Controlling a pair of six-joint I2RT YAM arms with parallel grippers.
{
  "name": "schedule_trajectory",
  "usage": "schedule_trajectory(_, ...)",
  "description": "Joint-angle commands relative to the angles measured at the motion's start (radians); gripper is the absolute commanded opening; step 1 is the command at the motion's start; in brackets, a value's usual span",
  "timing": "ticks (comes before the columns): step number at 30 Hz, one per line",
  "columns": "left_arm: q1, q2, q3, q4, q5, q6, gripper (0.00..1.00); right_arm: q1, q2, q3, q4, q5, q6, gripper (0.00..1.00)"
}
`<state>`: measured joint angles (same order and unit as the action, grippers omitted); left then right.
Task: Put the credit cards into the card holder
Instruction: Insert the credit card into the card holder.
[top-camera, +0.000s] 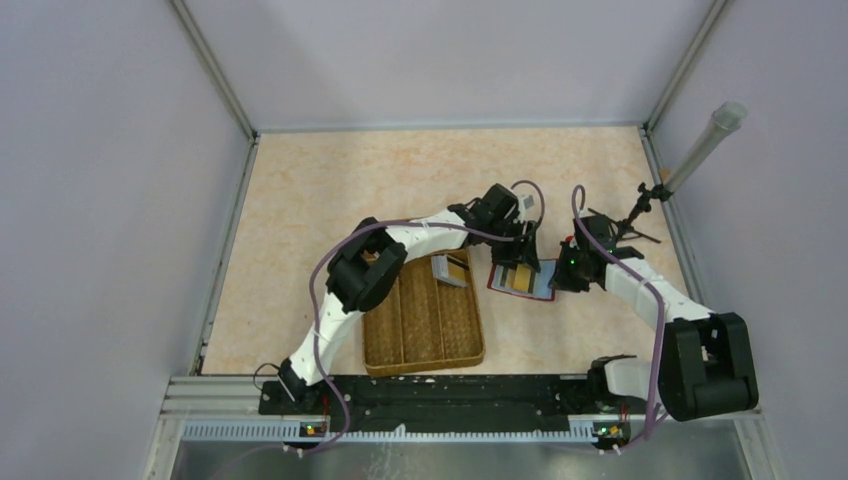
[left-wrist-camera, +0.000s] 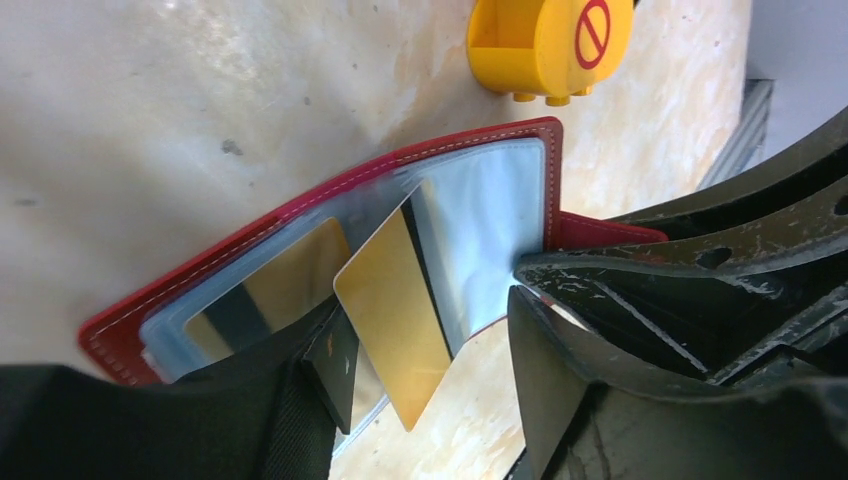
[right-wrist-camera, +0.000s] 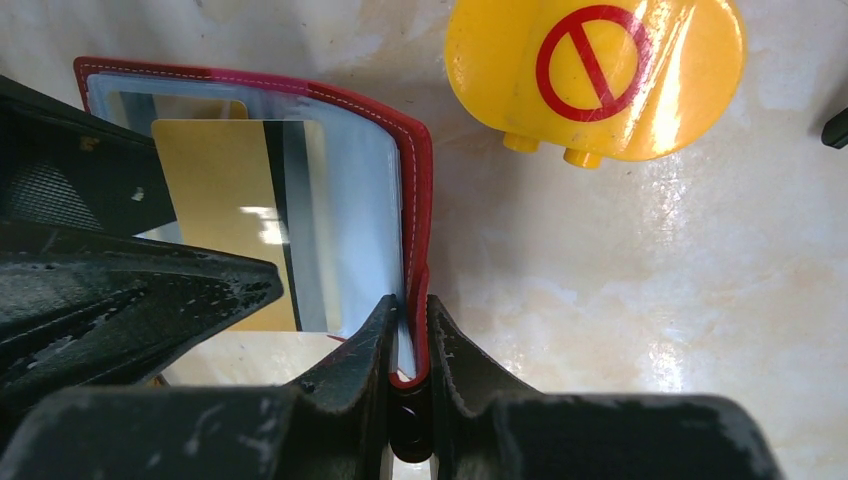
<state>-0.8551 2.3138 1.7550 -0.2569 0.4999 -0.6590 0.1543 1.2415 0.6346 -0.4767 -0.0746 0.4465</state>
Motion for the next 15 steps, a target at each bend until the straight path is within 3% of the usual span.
schedule_trajectory(1, 0.017, -0.053, 0.024, -0.154, -0.139, 0.088, 0.63, -0.001, -0.036, 0.016, 0.005, 0.021, -0.016, 0.0)
schedule_trajectory(6, 0.018, -0.075, 0.049, -0.188, -0.152, 0.111, 0.68, -0.001, -0.042, 0.016, 0.005, 0.019, -0.016, 0.0)
schedule_trajectory(15, 0.015, -0.167, -0.021, -0.152, -0.118, 0.084, 0.68, -0.002, -0.034, 0.011, 0.013, 0.013, -0.016, 0.0)
